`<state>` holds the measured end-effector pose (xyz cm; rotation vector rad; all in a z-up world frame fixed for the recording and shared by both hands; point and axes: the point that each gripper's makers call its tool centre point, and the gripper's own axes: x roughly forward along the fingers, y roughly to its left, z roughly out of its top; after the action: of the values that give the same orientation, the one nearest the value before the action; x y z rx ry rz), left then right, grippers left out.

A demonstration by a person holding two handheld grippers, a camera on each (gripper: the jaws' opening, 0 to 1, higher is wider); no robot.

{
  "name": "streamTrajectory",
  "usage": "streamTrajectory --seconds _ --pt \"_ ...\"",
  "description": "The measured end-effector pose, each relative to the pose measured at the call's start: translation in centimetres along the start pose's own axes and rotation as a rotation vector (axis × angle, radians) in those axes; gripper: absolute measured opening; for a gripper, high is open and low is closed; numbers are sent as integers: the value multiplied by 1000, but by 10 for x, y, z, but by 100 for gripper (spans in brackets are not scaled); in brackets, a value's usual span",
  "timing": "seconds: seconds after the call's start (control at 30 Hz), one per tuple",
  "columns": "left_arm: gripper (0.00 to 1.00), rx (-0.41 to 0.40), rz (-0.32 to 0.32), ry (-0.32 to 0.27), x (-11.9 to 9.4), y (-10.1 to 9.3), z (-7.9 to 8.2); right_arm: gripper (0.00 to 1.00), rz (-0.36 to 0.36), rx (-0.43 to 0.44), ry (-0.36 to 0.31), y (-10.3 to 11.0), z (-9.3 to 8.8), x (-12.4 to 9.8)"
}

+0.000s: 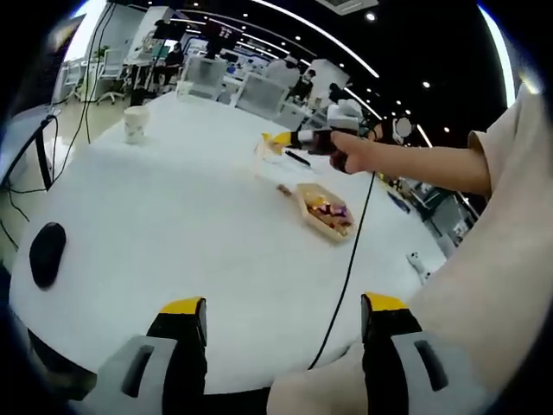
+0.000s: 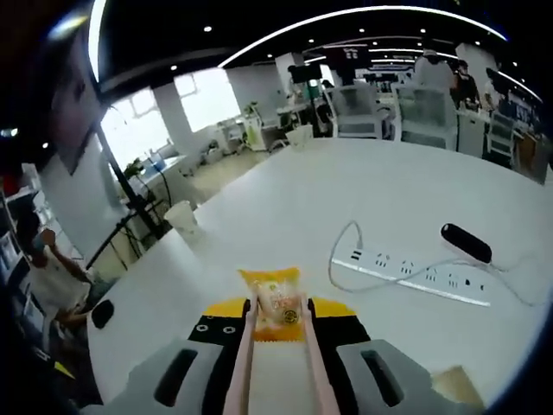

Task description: Place the target food into the container with the food tongs after gripping and lifting it, then release it inside without dropping or visibly crushing the food.

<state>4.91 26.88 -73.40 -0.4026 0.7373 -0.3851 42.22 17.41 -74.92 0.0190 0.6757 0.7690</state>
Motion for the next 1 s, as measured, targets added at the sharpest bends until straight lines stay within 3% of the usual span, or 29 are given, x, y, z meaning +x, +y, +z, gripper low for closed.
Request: streamTrajectory --seconds 1.0 --pt "72 75 -53 -2 6 -27 2 26 -24 54 -122 -4 7 -71"
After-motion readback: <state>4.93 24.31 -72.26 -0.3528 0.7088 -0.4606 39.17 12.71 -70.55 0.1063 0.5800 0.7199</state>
